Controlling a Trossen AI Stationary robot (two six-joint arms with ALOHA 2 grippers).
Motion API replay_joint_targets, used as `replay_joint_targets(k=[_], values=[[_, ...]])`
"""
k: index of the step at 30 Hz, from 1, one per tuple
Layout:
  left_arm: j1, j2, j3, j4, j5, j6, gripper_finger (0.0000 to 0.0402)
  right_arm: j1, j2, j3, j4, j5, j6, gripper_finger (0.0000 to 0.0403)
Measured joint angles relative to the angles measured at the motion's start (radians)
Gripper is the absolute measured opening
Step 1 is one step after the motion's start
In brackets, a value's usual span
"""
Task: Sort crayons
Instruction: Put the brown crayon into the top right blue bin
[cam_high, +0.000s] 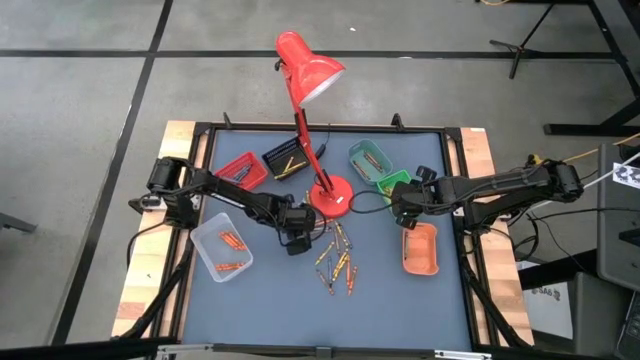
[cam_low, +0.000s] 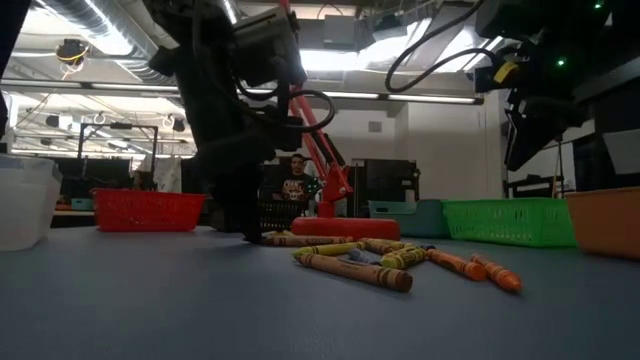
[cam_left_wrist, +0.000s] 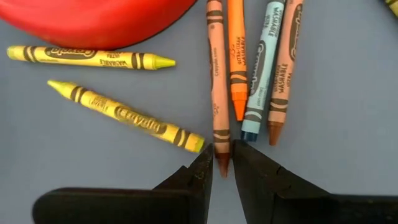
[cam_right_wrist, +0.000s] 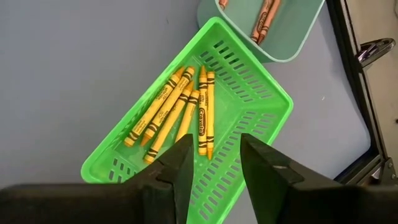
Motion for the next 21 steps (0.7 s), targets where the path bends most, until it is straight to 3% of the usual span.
replay_joint_targets(k=[5, 14, 21], values=[[-0.001, 0.000, 0.000, 0.000, 0.008, 0.022, 0.0052, 0.000, 0.000, 0.000, 0.005, 0.000, 0.000, 0.0129], [-0.001, 0.000, 0.000, -0.001, 0.005, 0.022, 0.0006, 0.000, 0.000, 0.000, 0.011, 0.000, 0.000, 0.0129], [-0.001, -0.002, 0.000, 0.001, 0.005, 0.015, 0.0003, 0.000, 0.000, 0.000, 0.123, -0.007, 0.000, 0.0129]])
